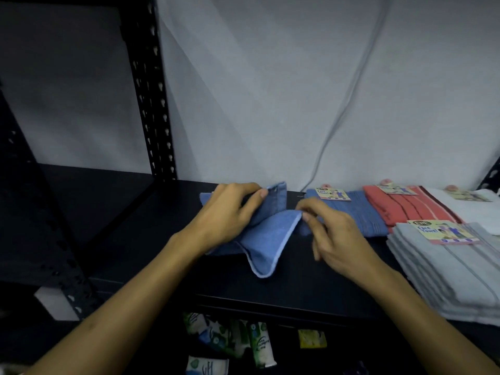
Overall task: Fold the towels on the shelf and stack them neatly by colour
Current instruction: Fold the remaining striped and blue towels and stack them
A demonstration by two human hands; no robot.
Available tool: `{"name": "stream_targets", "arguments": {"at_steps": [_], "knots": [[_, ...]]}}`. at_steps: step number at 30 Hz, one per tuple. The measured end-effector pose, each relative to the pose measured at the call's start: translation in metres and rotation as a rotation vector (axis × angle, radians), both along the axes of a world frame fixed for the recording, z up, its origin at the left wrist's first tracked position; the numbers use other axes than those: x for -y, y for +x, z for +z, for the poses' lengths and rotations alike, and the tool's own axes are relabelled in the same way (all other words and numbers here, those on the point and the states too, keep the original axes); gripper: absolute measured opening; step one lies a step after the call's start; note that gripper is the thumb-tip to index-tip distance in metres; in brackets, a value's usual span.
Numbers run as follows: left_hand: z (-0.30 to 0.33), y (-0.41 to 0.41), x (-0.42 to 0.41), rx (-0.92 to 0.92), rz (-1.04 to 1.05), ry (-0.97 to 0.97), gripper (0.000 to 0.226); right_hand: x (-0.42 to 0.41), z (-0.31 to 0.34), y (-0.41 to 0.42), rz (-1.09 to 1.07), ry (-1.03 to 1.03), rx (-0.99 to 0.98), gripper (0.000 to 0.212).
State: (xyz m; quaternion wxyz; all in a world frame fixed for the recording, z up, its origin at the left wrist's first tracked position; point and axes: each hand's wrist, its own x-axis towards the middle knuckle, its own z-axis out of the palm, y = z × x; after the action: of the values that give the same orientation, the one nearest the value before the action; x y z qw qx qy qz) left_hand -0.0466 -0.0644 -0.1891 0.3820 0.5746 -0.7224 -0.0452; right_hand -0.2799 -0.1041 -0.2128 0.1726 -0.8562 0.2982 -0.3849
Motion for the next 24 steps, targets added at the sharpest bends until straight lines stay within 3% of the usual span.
{"name": "stream_targets", "arguments": {"at_steps": [3, 5, 10, 14, 19, 24], "knots": [[-0.001, -0.016, -0.006, -0.075, -0.075, -0.004, 0.026, 0.007, 0.010, -0.005, 0.038, 0.214, 0.223, 0.020], [-0.007, -0.023, -0.008, -0.163, -0.106, -0.001, 0.023, 0.011, 0.011, -0.008, 0.074, 0.242, 0.301, 0.027], [-0.022, -0.037, -0.007, -0.317, -0.115, 0.046, 0.019, 0.007, 0.007, -0.007, 0.131, 0.276, 0.340, 0.020], [-0.022, -0.040, -0.010, -0.323, -0.143, 0.039, 0.021, 0.007, 0.000, -0.001, 0.110, 0.184, 0.371, 0.018], [-0.025, -0.044, -0.014, -0.292, -0.186, 0.087, 0.028, 0.012, -0.007, -0.001, 0.102, 0.225, 0.435, 0.037], [-0.026, -0.048, -0.009, -0.286, -0.187, 0.093, 0.030, 0.022, -0.021, 0.000, 0.092, 0.160, 0.384, 0.028]]}}
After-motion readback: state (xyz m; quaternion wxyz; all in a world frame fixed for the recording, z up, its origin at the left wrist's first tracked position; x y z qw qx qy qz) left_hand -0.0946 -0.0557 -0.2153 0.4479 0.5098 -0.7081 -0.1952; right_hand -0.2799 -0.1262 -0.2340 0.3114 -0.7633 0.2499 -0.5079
